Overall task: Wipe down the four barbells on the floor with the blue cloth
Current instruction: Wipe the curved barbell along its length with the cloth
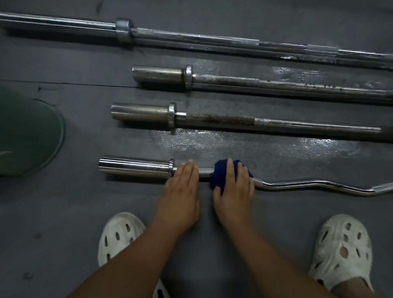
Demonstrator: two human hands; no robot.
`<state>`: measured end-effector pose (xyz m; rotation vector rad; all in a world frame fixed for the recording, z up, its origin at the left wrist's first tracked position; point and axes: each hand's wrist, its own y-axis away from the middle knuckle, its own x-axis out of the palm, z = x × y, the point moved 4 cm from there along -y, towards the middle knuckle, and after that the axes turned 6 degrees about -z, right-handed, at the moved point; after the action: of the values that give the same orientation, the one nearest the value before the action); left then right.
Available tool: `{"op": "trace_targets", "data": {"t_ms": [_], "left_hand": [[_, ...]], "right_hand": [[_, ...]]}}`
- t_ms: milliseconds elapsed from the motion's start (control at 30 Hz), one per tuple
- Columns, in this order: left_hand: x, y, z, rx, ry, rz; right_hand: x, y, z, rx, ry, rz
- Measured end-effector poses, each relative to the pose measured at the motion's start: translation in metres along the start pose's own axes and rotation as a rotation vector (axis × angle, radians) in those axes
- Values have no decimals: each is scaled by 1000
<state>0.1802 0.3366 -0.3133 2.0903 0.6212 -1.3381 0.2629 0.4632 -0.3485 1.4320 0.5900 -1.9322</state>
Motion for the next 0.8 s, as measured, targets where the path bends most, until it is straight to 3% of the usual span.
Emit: {"op": "trace_targets", "data": {"t_ms": [100,267,433,567,700,800], "left_hand": [[-6,1,8,-24,-8,-56],[-12,10,26,-57,-84,-72],[-14,18,46,-108,-128,-104],[-17,25,51,-127,-125,-111],[-16,27,59,-156,-121,-119],[-14,30,66,-174,-118,-118]], "right_hand": [[6,-6,21,4,8,6],[27,-3,77,-456,8,72],[15,-7,61,-236,55,77],[20,-5,77,-499,22,71],[7,-17,71,-205,-33,59],[6,-19,97,-153,-252,119]]}}
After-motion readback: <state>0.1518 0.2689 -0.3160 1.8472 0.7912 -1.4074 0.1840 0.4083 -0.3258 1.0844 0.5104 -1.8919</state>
